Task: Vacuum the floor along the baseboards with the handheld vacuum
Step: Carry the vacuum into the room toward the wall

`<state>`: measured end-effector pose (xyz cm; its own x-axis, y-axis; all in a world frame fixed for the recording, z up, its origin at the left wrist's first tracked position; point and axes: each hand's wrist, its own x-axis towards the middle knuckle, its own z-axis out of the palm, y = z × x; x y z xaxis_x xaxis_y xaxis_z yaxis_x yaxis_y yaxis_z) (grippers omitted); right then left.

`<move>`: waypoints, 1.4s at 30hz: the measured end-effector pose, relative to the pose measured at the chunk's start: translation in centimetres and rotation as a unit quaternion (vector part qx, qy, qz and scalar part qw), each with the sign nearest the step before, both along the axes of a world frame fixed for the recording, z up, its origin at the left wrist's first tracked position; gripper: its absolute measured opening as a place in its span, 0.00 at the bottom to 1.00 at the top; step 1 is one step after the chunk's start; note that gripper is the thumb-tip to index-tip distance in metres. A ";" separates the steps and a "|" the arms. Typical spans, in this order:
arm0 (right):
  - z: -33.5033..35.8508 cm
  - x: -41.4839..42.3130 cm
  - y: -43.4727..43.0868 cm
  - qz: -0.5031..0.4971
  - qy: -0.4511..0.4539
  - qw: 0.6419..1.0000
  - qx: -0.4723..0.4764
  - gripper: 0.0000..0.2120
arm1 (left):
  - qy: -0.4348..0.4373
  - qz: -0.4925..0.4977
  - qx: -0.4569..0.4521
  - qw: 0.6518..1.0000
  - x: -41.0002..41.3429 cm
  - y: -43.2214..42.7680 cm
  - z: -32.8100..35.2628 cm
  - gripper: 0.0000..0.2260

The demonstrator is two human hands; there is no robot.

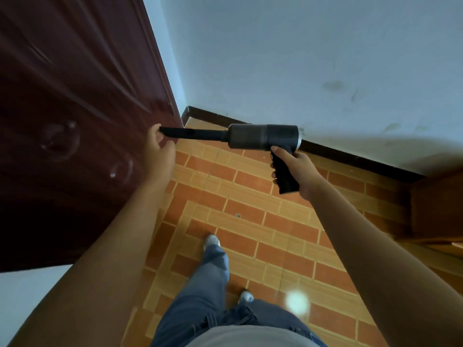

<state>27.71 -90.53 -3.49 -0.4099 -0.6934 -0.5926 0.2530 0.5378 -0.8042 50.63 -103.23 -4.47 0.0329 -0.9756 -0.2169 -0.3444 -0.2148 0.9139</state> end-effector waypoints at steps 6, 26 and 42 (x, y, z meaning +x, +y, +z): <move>0.2 -0.7 -7.5 -0.021 0.005 1.000 -0.002 0.11 | 0.003 -0.010 -0.006 1.000 -1.1 -8.4 0.0 0.21; -1.5 -11.5 -28.7 0.008 0.021 1.000 -0.005 0.12 | -0.016 -0.001 -0.003 1.000 -10.9 -28.5 -1.6 0.18; -2.7 -13.8 -39.8 -0.015 0.000 1.000 0.026 0.10 | -0.032 -0.019 0.001 0.999 -14.7 -41.2 -3.3 0.20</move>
